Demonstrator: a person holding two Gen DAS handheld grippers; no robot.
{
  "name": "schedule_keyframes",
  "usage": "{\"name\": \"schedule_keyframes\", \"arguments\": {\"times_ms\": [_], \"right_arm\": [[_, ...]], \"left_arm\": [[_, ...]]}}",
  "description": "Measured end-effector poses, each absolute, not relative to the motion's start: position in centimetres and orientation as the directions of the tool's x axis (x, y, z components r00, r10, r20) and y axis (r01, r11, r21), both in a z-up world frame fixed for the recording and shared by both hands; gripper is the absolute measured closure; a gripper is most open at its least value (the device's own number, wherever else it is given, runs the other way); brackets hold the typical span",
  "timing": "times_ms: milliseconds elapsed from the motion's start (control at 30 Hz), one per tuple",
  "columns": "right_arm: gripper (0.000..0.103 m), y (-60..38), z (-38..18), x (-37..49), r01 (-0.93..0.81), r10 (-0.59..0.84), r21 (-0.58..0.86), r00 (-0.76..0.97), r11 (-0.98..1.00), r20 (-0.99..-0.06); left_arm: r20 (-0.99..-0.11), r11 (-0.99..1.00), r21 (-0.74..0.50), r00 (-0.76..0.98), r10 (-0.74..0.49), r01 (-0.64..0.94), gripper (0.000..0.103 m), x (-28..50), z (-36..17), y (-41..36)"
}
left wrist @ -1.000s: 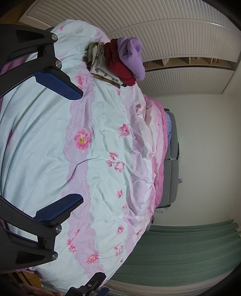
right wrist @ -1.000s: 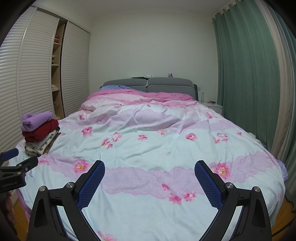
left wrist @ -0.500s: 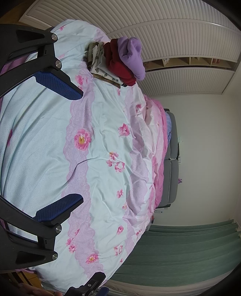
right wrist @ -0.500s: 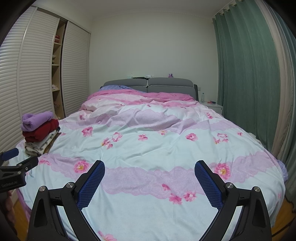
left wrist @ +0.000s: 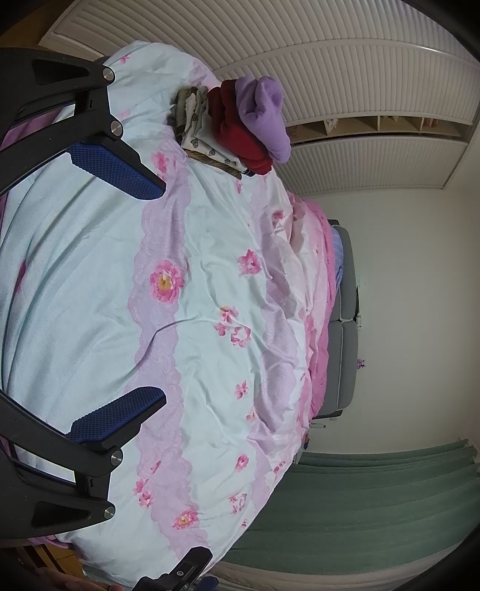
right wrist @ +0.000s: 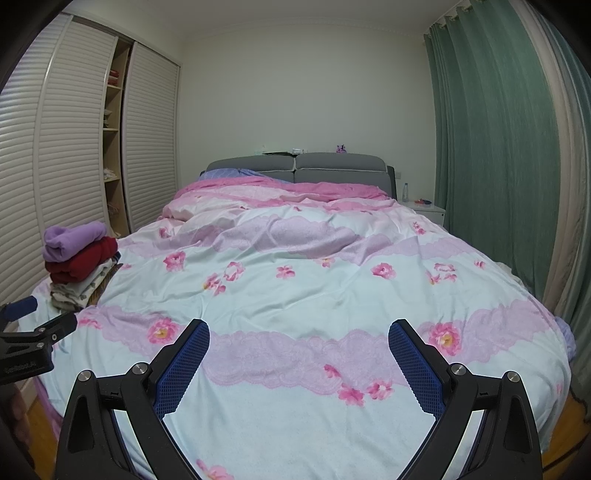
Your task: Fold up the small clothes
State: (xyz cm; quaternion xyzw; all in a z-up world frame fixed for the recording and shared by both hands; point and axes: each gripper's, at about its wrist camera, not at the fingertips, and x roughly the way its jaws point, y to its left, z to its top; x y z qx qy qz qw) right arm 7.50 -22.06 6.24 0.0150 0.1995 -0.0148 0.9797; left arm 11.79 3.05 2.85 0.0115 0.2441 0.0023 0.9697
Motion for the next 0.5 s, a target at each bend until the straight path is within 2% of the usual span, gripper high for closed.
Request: {"name": "schedule_keyframes", "arguments": {"times_ms": [500], "right_arm": [[0.005,-22.13,6.22,7.50,0.034,-0.021,0.025,0.919,0.999,-0.393]], "left_arm": [[-0.468,1.000,0.026,0.884,0.010,0.002,0.000,11.91,2.73,2.73]]}}
